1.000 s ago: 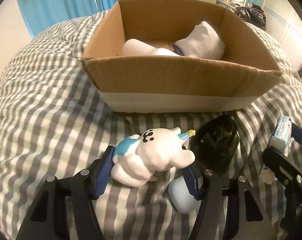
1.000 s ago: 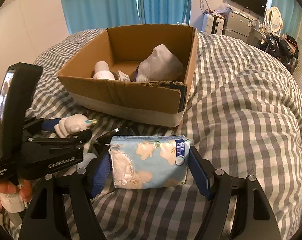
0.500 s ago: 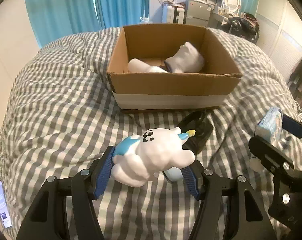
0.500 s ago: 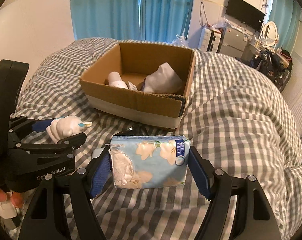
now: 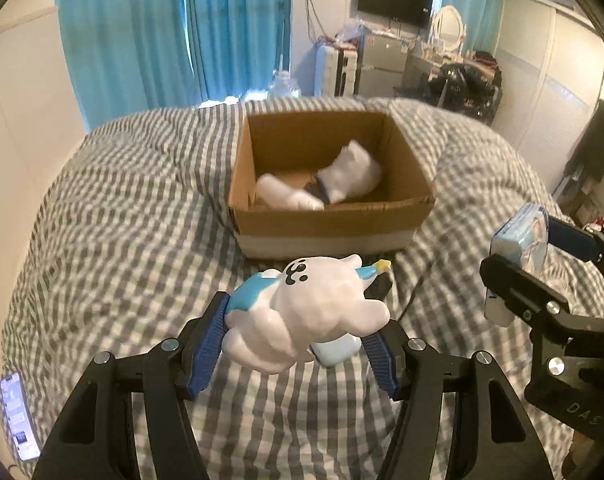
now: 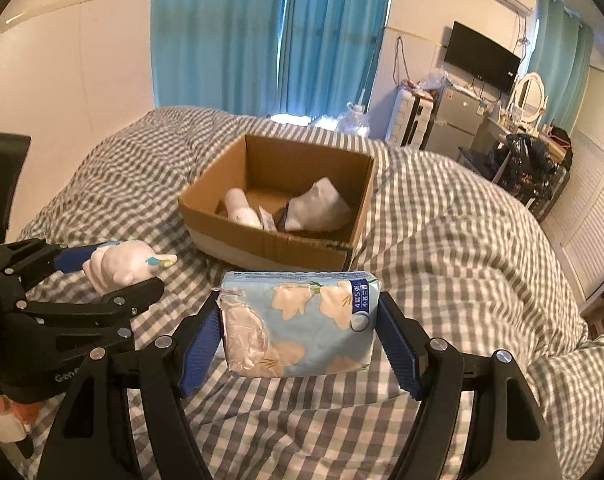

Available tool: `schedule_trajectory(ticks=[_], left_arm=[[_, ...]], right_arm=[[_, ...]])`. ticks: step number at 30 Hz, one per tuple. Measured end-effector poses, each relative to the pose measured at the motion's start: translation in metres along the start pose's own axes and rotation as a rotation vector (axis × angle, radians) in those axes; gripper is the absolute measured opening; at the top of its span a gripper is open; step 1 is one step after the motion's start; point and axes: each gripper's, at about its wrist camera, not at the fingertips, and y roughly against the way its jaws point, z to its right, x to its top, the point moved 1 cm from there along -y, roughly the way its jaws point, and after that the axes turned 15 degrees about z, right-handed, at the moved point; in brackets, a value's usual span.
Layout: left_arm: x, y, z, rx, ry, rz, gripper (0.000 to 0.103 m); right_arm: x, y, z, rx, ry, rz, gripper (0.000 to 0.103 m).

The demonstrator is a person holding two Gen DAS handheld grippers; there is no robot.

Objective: Organize objects
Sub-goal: 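Carry the plush toy and tissue pack over the box and release both inside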

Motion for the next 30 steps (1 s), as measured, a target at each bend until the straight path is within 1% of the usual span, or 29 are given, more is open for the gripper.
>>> schedule_trajectory(ticks=[8, 12, 16, 20, 23, 30], left_arm=[[0.049, 0.001, -0.003, 0.009, -0.021, 0.064, 0.065], [0.073, -0.008, -0.003, 0.016, -0.036, 0.089, 0.065], [0.096, -0.026, -0.004, 0.023, -0.040, 0.102, 0.065], [0.113, -0.050, -0.004, 0.032, -0.057, 0.103, 0.065], [0.119, -0.074, -0.003, 0.032, -0.069, 0.090, 0.065], [0.117, -0.138, 0.003, 0.024, -0.087, 0.031, 0.065]], right_arm=[[0.039, 0.001, 0.011, -0.004, 0.012, 0.060, 0.073], [0.062, -0.006, 0.018, -0.005, 0.011, 0.086, 0.073], [0.080, -0.018, 0.024, 0.000, 0.008, 0.104, 0.073], [0.096, -0.044, 0.031, 0.004, -0.007, 0.102, 0.073], [0.104, -0.069, 0.036, 0.003, -0.018, 0.091, 0.073], [0.112, -0.138, 0.051, 0.006, -0.056, 0.044, 0.073]])
